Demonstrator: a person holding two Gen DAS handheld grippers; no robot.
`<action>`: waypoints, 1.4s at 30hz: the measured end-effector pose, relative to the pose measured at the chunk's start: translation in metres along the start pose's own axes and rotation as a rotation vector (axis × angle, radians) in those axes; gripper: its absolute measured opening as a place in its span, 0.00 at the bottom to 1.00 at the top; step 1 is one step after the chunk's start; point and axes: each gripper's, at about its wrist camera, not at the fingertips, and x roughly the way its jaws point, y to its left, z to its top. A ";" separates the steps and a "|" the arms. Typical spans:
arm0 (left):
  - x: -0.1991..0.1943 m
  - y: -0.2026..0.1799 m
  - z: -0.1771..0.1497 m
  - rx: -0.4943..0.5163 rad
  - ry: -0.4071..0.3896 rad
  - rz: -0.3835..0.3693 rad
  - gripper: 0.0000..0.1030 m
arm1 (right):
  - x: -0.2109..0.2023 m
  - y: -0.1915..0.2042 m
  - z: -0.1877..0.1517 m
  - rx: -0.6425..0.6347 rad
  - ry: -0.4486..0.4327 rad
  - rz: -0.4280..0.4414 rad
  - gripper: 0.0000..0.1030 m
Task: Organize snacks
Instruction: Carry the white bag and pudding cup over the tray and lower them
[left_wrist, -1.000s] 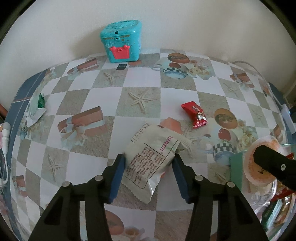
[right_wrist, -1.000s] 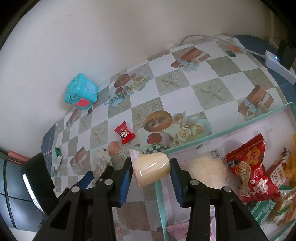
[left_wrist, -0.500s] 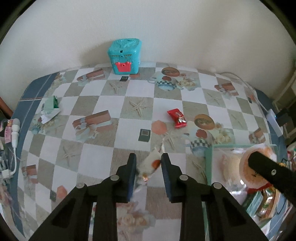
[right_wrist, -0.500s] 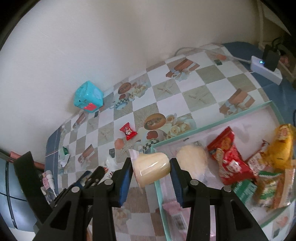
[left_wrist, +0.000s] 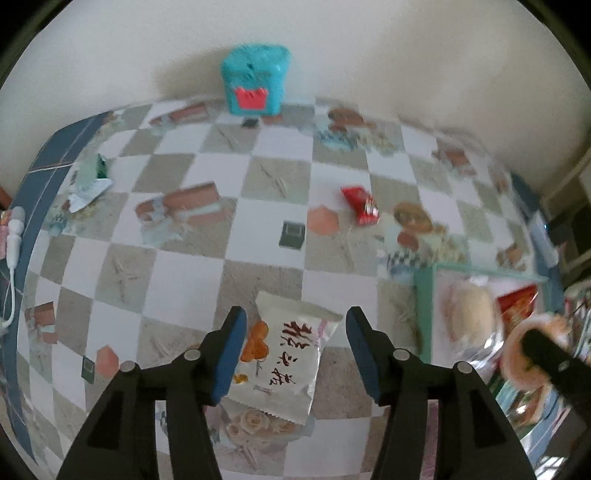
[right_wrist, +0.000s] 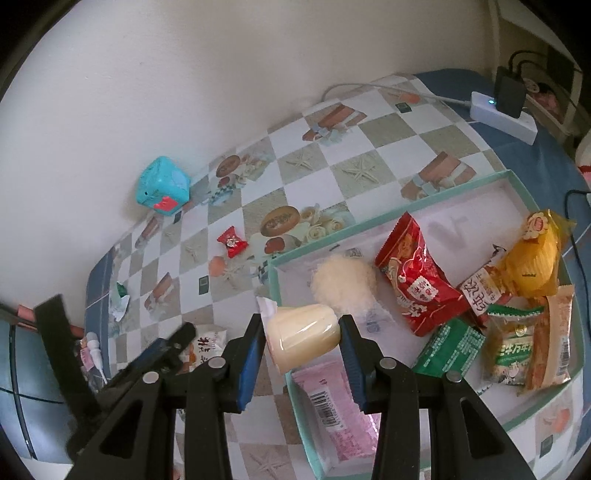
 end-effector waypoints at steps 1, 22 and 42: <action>0.005 -0.003 -0.001 0.015 0.013 0.015 0.56 | 0.000 -0.001 0.000 0.002 0.001 0.000 0.42; 0.032 -0.019 -0.020 0.119 0.080 0.168 0.54 | 0.003 -0.016 0.000 0.040 0.017 0.001 0.41; -0.071 -0.098 -0.046 0.197 -0.062 -0.118 0.54 | -0.044 -0.075 -0.012 0.141 -0.069 -0.027 0.42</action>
